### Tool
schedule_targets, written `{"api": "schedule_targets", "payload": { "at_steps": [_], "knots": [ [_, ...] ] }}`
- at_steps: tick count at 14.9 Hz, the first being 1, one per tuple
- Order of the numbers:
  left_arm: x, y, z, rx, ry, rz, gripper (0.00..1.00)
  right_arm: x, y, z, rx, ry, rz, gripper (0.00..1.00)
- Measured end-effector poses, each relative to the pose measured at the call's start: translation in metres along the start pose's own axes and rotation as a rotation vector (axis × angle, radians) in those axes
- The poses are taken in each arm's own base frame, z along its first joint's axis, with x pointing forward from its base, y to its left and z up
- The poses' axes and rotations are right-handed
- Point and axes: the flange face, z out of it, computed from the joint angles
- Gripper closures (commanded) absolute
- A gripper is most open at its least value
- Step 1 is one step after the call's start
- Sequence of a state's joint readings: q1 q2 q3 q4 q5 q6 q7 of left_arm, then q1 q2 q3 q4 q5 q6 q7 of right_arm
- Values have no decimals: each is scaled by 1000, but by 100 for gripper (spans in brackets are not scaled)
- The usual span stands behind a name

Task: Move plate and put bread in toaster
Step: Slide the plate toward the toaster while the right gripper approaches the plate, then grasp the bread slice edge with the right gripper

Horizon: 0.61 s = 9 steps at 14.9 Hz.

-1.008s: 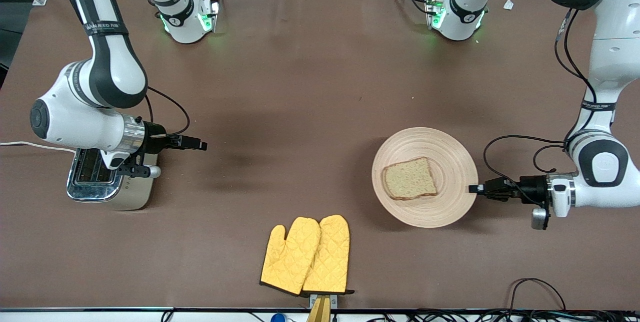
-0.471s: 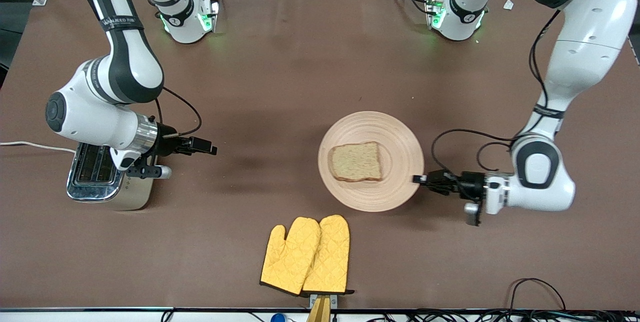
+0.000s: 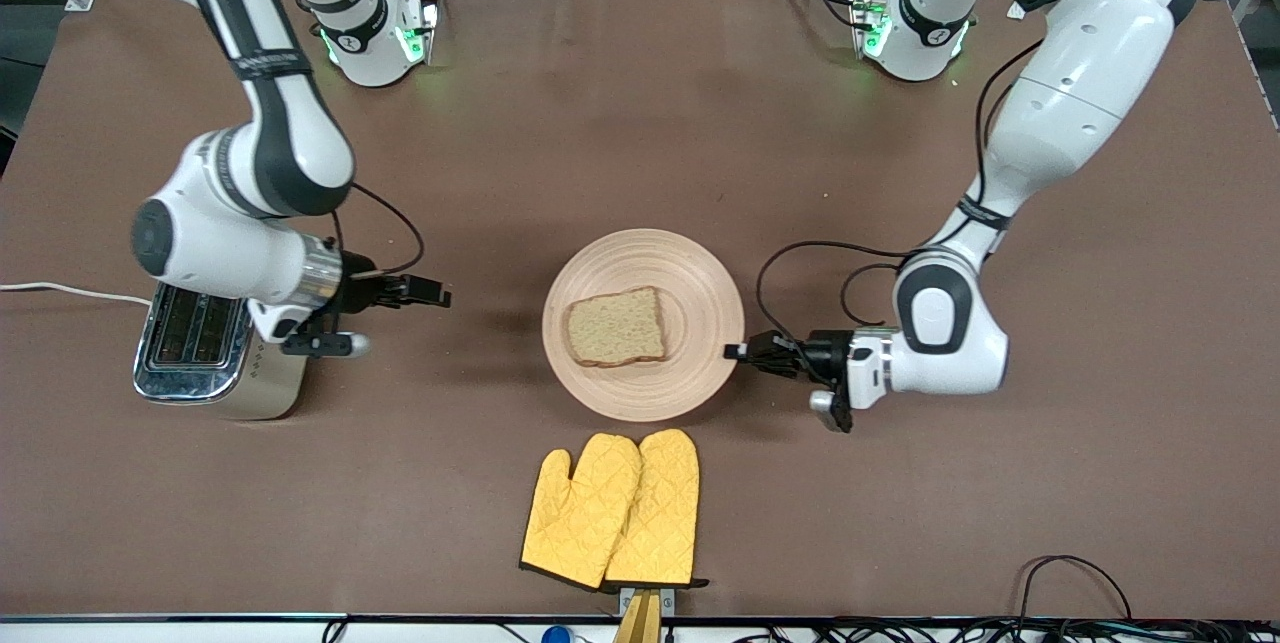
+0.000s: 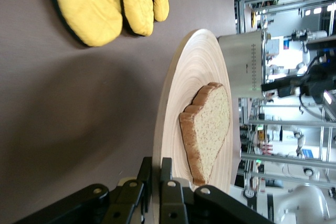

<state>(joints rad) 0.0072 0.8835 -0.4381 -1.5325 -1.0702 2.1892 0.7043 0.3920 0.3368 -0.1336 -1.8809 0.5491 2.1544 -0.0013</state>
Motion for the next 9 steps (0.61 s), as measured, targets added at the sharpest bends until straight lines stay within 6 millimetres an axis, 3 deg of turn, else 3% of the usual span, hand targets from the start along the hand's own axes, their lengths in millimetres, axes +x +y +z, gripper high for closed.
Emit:
{"api": "schedule_targets", "payload": {
  "at_steps": [3, 9],
  "knots": [
    [-9, 1, 35, 14, 21, -22, 100, -9, -41, 43, -29, 23, -57, 3],
    [-23, -23, 61, -4, 53, -32, 99, 4, -25, 57, -52, 86, -36, 8]
  ]
}}
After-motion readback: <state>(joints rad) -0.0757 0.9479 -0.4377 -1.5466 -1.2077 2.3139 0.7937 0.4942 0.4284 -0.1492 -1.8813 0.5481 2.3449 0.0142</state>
